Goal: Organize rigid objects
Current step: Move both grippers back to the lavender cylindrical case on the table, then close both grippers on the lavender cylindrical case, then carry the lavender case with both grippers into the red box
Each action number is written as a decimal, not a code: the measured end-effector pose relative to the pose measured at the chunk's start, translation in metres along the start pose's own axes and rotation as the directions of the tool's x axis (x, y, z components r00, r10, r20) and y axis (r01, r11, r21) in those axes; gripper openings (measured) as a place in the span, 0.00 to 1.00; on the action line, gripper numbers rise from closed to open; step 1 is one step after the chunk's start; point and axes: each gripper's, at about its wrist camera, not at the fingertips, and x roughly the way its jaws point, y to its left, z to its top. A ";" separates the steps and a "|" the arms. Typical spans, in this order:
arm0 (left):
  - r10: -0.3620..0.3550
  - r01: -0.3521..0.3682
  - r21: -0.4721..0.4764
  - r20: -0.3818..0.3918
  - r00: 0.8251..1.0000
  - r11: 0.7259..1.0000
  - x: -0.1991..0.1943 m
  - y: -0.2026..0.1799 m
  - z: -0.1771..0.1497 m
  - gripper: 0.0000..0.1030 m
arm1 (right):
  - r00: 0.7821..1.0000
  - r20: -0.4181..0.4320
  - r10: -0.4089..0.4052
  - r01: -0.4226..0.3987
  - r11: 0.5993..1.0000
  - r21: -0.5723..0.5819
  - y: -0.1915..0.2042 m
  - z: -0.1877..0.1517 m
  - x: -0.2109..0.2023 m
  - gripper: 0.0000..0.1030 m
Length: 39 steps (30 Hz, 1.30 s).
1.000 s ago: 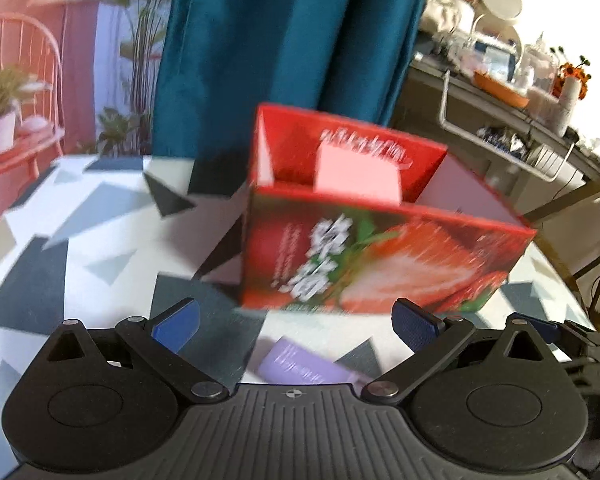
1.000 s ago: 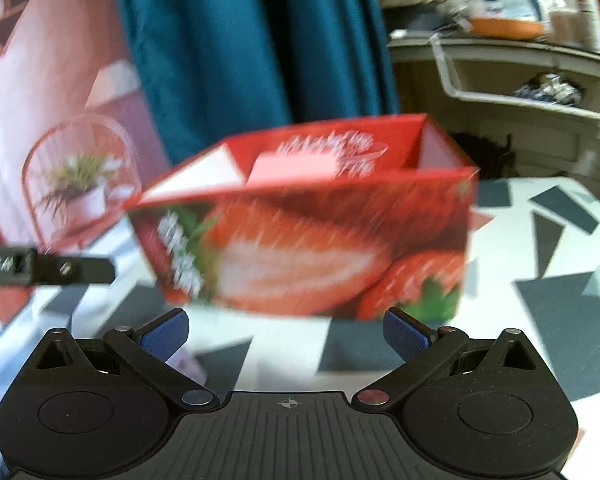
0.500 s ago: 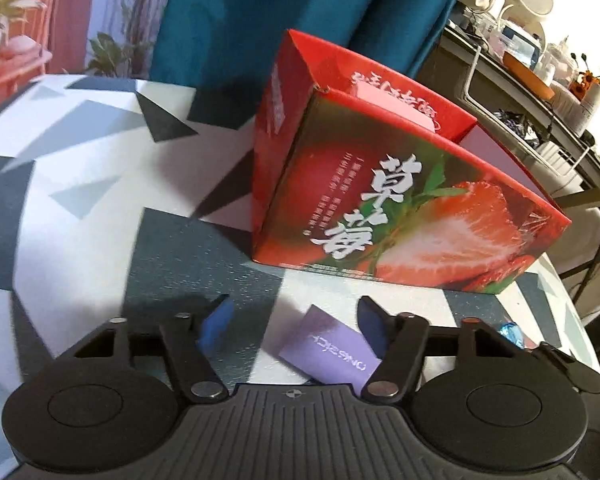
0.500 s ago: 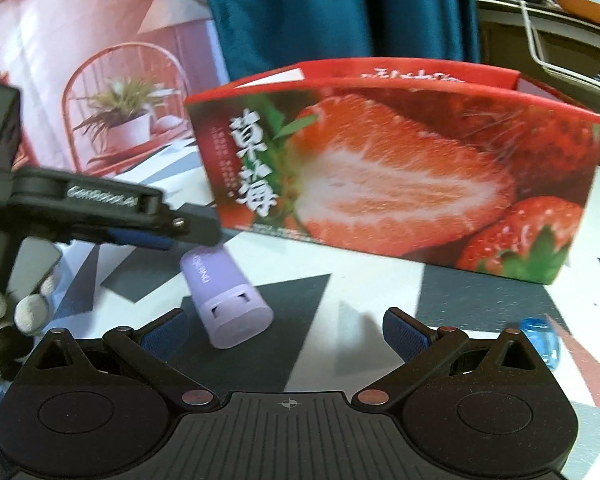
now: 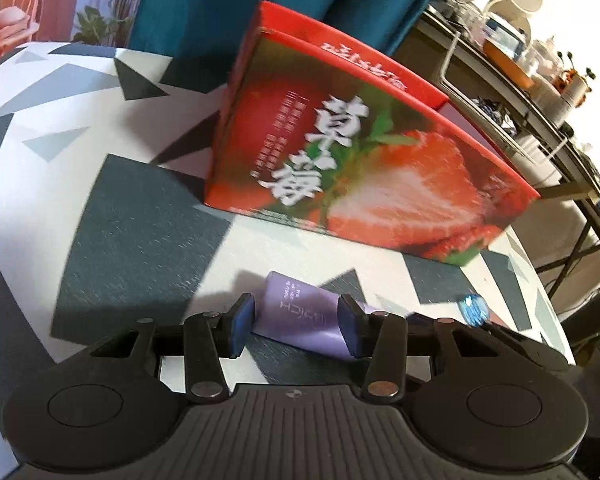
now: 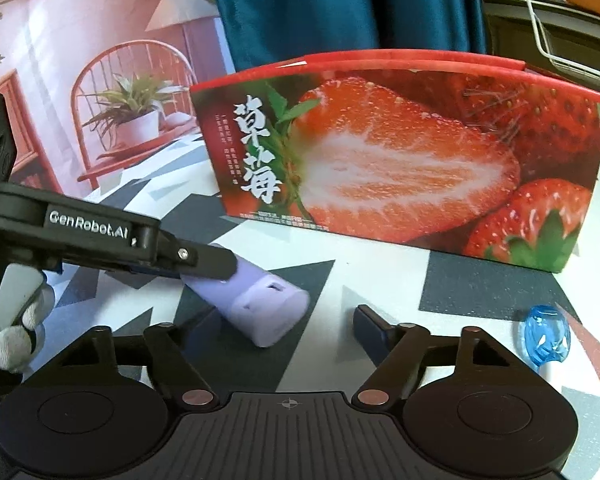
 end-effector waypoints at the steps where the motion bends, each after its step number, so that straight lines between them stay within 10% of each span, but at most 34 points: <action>1: -0.002 0.002 0.003 -0.001 1.000 1.000 0.000 -0.003 -0.003 0.47 | 1.000 0.001 0.001 -0.001 1.000 -0.005 0.001 -0.001 0.000 0.66; 39: -0.005 0.006 -0.013 0.027 1.000 1.000 -0.018 -0.032 -0.028 0.48 | 1.000 0.007 -0.027 0.028 0.996 -0.086 0.011 -0.001 -0.009 0.58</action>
